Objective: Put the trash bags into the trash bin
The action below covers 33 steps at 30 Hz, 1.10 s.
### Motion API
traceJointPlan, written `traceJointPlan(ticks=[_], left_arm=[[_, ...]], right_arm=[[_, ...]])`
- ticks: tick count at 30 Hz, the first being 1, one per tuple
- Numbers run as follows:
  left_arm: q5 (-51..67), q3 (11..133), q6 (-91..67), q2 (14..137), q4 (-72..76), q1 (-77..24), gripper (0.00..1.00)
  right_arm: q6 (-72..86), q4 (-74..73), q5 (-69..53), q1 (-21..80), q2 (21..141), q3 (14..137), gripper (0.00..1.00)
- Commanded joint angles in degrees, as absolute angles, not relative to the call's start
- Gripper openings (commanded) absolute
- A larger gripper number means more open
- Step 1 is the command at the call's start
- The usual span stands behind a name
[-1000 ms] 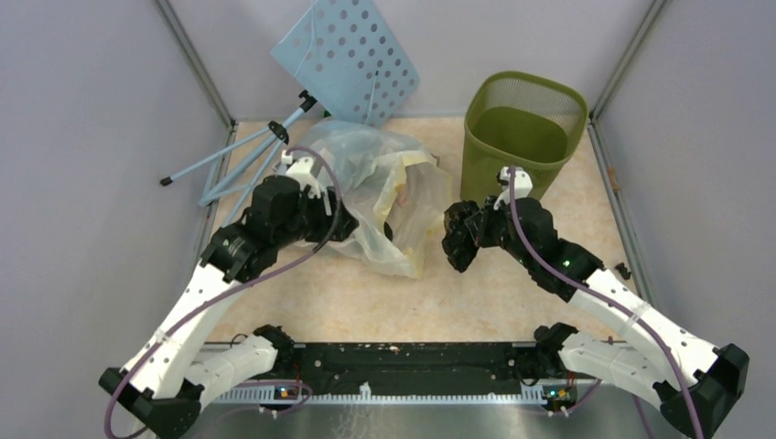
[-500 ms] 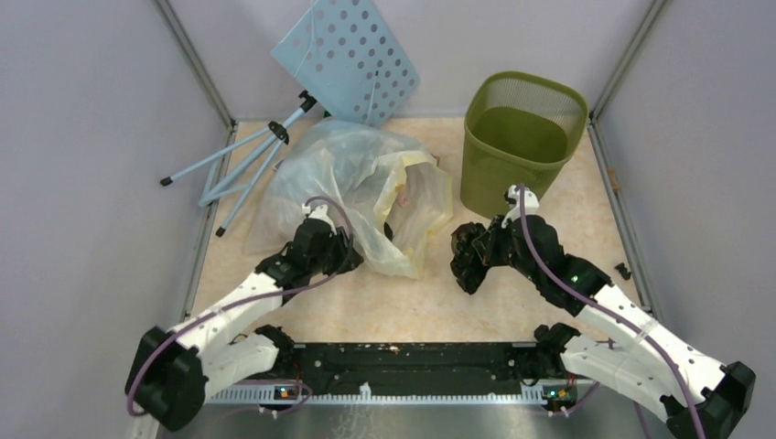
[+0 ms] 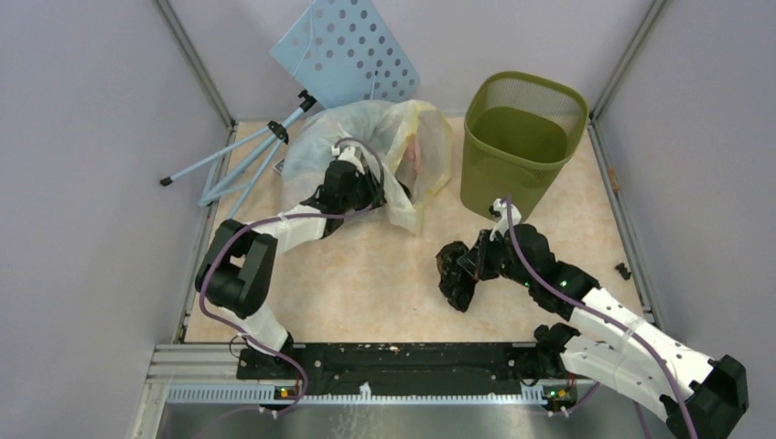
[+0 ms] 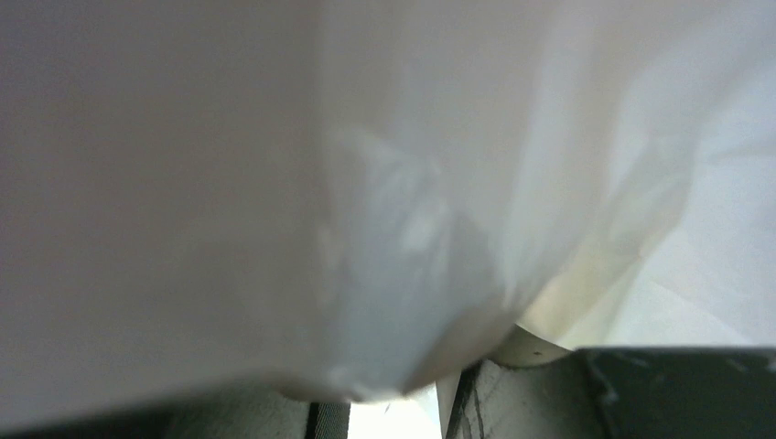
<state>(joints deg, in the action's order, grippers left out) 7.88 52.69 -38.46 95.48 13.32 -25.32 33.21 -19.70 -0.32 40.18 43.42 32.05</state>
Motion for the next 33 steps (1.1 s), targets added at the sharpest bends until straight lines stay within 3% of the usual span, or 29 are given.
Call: traceJointPlan(ticks=[1,2,4,7,14,22,27,33], left_arm=[[13.9,58.9,-33.9,95.6,16.1,-24.4,0.48],[15.0,59.0,-33.3,94.9,14.7,-24.4,0.52],[17.0,59.0,-32.4,92.7,10.1,-24.4,0.60],[20.5,57.5,-30.8,88.0,2.0,-24.6,0.69],[23.8,52.0,-26.7,71.9,-15.9,-24.8,0.74],[27.1,47.4,-28.0,59.1,-25.4,-25.2,0.73],[28.9,43.4,-30.6,57.8,-24.8,-29.8,0.70],[22.0,42.6,-33.4,62.3,-19.9,-39.3,0.81]], right_arm=[[33.1,-8.7,-10.0,39.7,44.0,30.5,0.01],[33.1,-7.9,-11.4,39.7,44.4,30.2,0.08],[33.1,-9.1,-11.5,39.7,45.5,30.6,0.35],[33.1,-13.9,-5.9,39.7,45.9,31.8,0.51],[30.4,-23.1,-1.3,39.7,45.9,34.3,0.57],[29.8,-21.7,-7.4,39.7,46.7,32.4,0.59],[30.0,-17.4,-9.7,40.6,50.3,30.7,0.57],[30.9,-13.4,-8.5,41.9,57.0,30.3,0.56]])
